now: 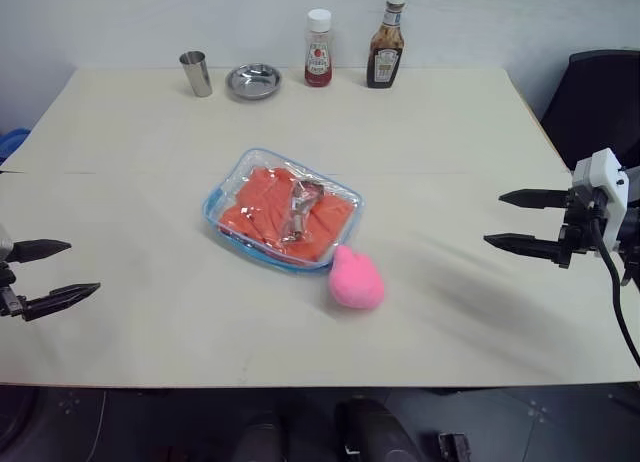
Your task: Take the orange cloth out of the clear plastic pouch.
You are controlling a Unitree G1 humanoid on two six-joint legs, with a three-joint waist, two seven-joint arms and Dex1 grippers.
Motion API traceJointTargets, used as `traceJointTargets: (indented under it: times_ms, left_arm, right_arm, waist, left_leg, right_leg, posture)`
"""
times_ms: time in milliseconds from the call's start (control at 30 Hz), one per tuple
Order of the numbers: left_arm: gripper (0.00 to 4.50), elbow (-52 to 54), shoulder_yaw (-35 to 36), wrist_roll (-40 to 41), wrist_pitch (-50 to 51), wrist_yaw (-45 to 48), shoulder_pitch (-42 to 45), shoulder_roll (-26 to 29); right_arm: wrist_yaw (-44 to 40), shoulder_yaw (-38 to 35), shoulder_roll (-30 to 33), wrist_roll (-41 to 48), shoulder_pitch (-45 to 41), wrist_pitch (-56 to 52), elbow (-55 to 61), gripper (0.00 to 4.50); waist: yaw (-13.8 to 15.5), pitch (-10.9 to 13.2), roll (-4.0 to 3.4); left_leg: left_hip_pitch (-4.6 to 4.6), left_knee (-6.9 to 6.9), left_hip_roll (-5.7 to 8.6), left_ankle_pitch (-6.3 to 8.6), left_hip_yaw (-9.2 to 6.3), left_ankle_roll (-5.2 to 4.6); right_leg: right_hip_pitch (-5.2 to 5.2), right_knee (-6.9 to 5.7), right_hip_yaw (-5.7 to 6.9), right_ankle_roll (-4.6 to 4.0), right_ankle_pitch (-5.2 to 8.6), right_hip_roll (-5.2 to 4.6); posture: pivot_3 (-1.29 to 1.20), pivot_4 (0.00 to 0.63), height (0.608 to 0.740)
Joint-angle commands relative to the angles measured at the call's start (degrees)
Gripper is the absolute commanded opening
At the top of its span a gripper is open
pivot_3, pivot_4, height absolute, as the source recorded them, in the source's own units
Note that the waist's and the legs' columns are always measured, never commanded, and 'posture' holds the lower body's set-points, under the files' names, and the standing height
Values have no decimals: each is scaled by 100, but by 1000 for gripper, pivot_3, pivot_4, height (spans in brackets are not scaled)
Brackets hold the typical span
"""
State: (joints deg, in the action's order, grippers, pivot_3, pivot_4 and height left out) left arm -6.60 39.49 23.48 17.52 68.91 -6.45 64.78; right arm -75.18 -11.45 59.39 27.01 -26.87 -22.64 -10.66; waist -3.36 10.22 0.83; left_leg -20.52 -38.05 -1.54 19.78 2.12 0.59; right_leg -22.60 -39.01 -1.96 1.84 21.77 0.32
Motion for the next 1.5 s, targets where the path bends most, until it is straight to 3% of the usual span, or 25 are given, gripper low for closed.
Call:
traceJointTargets:
  times_ms: [33,567,933,1033,1233,1367,1500]
  left_arm:
    - [4358,118,168,16,-55,-11,-11,-15]
    - [4358,107,-41,-133,16,-397,124,-40]
    - [4358,602,-411,370,1084,-937,841,-360]
    - [4358,1346,-573,937,1773,-1424,1284,-782]
    - [4358,2784,-2014,1472,3746,-3602,2960,-2162]
    - [4358,2652,-2497,1252,5116,-5320,4257,-3494]
    - [4358,2180,-3396,570,5340,-5961,5007,-3994]
  right_arm:
    - [7,-77,27,43,-81,-13,195,4500]
    - [112,-147,-5,53,68,45,392,4500]
    - [314,-255,-121,456,233,-579,913,4500]
    - [624,-364,-265,629,348,-796,1291,4500]
    - [1743,-382,-840,733,1172,-1096,3154,4500]
    - [2555,-422,-1284,919,1495,-1368,4088,4500]
    - [3043,-398,-1496,1116,1660,-1631,4695,4500]
  waist:
    - [0,0,0]
    - [3,0,0]
    - [12,0,0]
    - [23,0,2]
    - [195,-4,7]
    - [212,-5,11]
    - [175,-6,14]
  left_leg:
    - [0,0,0,0,0,0]
    - [0,-1,0,0,0,0]
    - [-2,-2,-1,0,0,1]
    - [-3,-11,0,0,0,1]
    - [-13,-27,1,-11,-3,20]
    - [-66,-82,0,-17,-11,31]
    - [-74,-105,2,-12,-9,28]
  right_leg:
    - [0,0,0,0,0,0]
    - [0,-1,0,0,0,0]
    - [-1,-4,0,0,0,0]
    - [1,-9,0,1,0,0]
    - [6,-11,2,7,-4,2]
    - [-19,-44,6,19,-10,8]
    - [-24,-50,2,23,-12,9]
  posture:
    - [0,150,740]
    - [0,150,740]
    - [0,150,740]
    - [0,150,740]
    - [0,150,740]
    - [0,150,740]
    - [0,150,740]
